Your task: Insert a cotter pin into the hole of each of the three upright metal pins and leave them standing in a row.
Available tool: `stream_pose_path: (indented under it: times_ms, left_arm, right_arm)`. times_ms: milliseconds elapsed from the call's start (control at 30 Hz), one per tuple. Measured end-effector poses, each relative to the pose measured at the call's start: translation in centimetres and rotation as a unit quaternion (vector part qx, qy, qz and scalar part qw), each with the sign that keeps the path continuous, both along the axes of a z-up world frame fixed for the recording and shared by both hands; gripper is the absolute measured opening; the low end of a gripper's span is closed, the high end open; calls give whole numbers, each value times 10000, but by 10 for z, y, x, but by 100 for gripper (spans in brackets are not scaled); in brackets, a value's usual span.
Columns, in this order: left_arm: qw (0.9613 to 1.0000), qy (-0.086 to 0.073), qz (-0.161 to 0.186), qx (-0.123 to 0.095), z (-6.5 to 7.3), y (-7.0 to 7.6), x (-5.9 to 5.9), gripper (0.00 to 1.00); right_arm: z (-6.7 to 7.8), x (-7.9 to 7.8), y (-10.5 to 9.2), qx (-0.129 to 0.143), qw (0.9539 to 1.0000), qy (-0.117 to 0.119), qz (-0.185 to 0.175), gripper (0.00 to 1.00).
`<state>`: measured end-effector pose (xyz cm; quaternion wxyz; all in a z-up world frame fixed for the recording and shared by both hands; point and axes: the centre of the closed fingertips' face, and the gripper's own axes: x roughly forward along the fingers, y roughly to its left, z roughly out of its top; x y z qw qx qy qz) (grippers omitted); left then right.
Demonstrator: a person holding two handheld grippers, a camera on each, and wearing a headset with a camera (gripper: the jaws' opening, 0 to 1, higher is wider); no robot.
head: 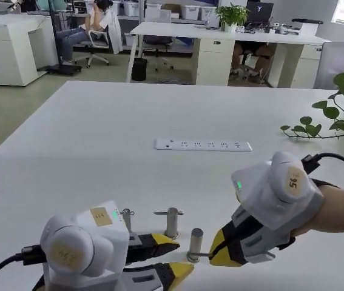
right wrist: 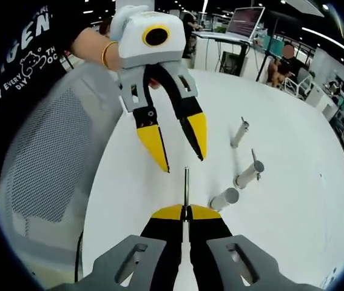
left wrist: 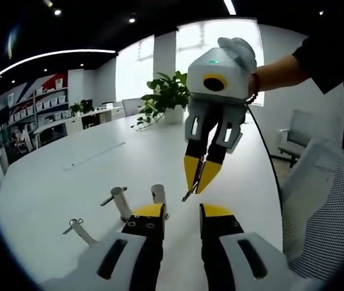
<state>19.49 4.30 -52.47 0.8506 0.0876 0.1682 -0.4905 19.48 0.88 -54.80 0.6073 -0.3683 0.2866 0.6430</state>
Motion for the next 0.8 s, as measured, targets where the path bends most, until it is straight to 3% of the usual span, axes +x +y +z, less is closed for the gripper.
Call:
stream_pose_path:
  times_ms: [100, 233, 533, 800]
  left_arm:
    - [9998, -136, 142, 31, -1, 0, 6, 21]
    - [9991, -190, 363, 55, -4, 0, 14, 21]
    - [9985, -63, 529, 78, -16, -7, 20, 22]
    - [9972, 15, 741, 98, -24, -10, 33, 20]
  right_arm:
    - [-3, 10, -8, -61, 9998, -81, -154, 0]
    - [-4, 18, -15, -88, 9995, -122, -270, 0]
    - [-9, 32, -27, -144, 9987, -109, -472, 0]
    - [-14, 42, -35, -240, 9981, -151, -548, 0]
